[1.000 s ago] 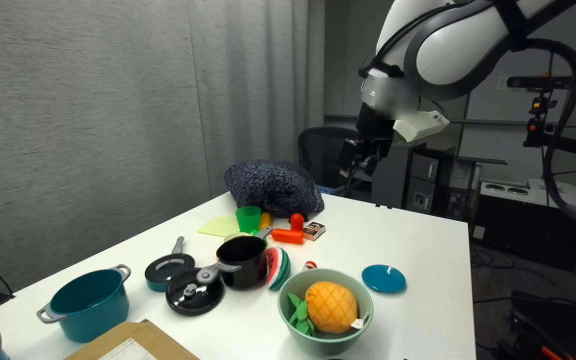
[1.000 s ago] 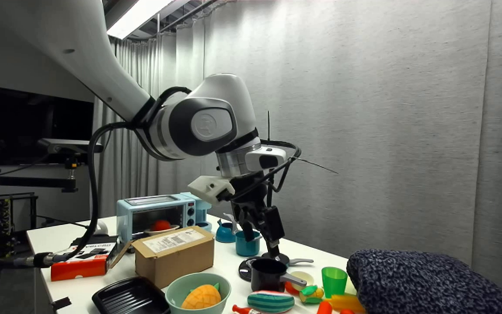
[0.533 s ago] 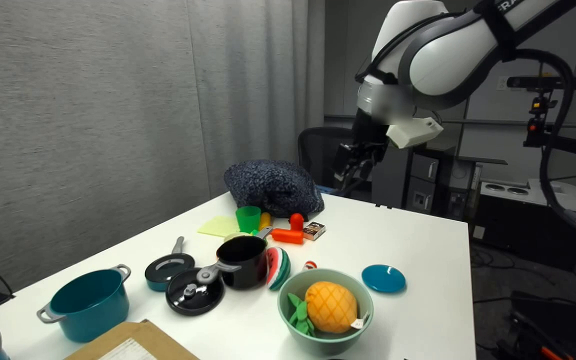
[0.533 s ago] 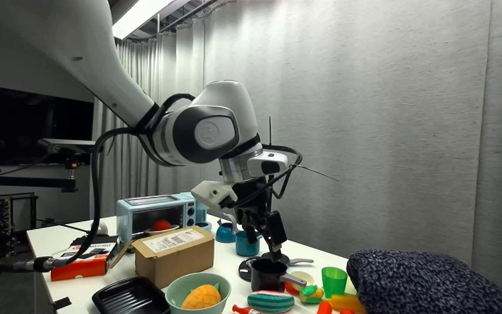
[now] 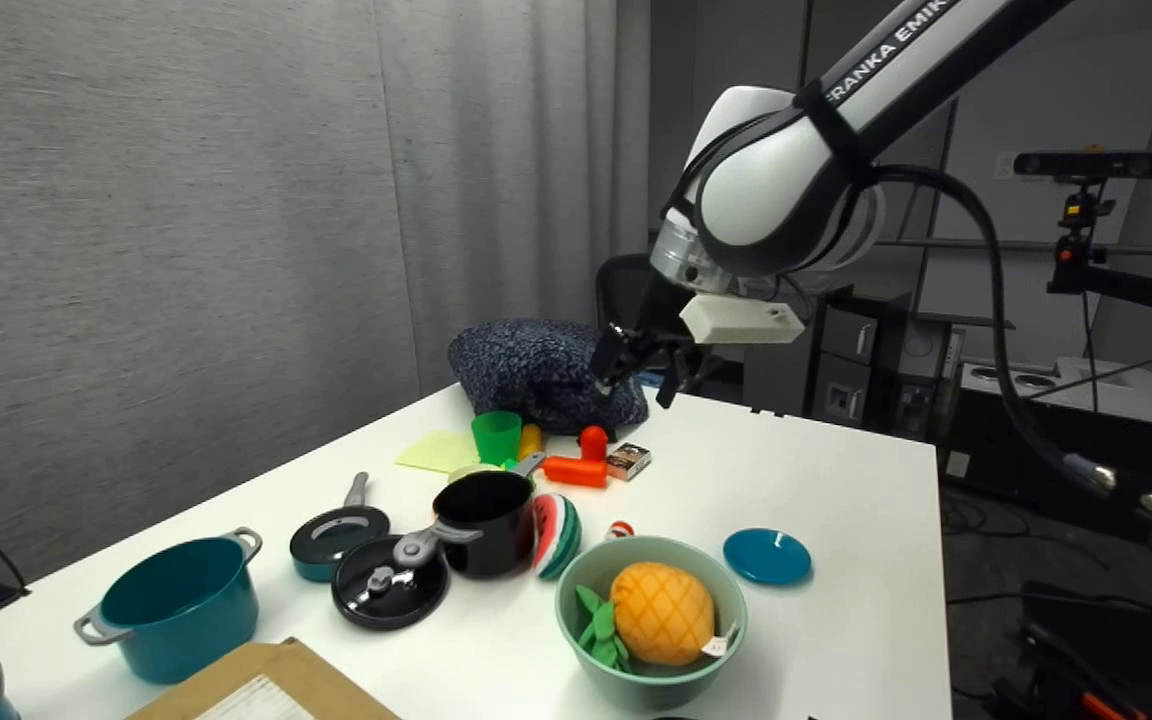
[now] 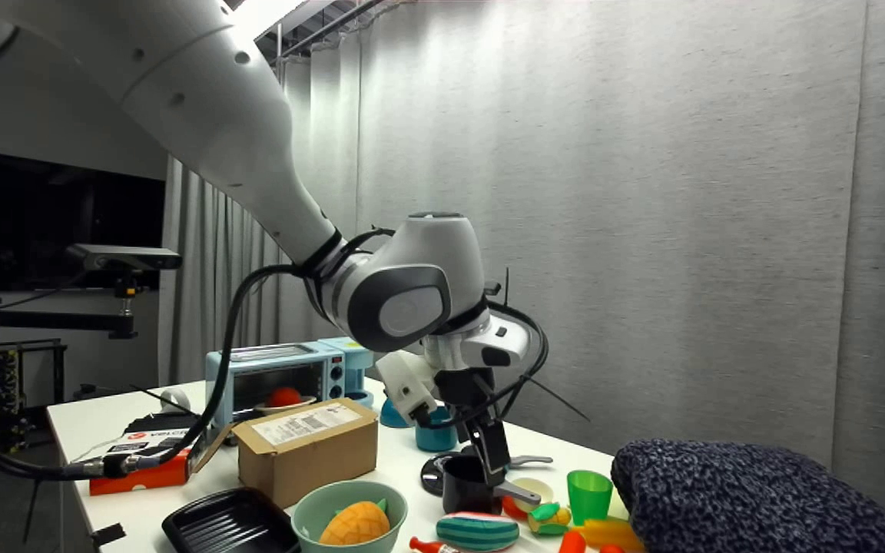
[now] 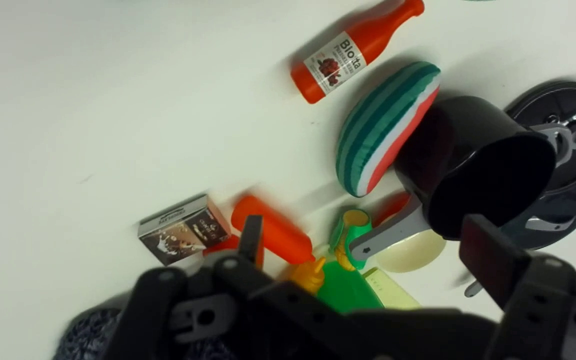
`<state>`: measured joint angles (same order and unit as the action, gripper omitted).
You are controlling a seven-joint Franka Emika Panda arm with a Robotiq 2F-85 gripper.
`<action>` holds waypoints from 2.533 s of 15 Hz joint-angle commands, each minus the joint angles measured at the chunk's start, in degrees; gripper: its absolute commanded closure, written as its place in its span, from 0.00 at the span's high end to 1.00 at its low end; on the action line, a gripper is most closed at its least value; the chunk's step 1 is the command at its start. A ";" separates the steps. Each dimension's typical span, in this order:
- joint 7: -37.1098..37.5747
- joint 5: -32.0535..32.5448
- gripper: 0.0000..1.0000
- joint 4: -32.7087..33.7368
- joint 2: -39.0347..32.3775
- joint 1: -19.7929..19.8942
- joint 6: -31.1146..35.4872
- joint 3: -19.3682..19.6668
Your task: Put the watermelon plushie in the green pot
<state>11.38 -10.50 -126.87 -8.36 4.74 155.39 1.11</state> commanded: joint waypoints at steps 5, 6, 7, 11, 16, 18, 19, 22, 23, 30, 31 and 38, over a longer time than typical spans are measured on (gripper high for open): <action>-6.36 -13.60 1.00 13.01 -15.05 3.25 -3.63 -3.72; -4.53 -12.04 1.00 14.30 -17.04 2.23 -3.66 -2.71; -3.22 -9.45 1.00 14.87 -18.51 0.90 -2.12 -1.47; -3.12 -9.01 1.00 17.79 -22.86 0.93 -1.84 -2.35; -3.15 -10.71 1.00 21.88 -26.55 0.97 -2.15 -4.78; -2.56 -9.84 1.00 22.73 -27.43 0.03 -1.96 -4.56; -2.24 -9.03 1.00 22.71 -27.62 -0.60 -1.85 -4.04; -1.73 -7.48 1.00 22.64 -27.87 -1.35 -2.32 -3.09; -1.53 -6.90 1.00 22.58 -27.90 -1.57 -2.38 -2.67; 0.20 0.17 1.00 22.47 -27.90 -3.03 -2.40 2.26; 0.51 0.47 1.00 22.52 -28.23 -3.18 -2.09 2.61; 4.08 -0.55 1.00 22.73 -29.56 -4.05 -0.21 2.94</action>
<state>12.70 -11.29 -105.98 -36.25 1.75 154.39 3.43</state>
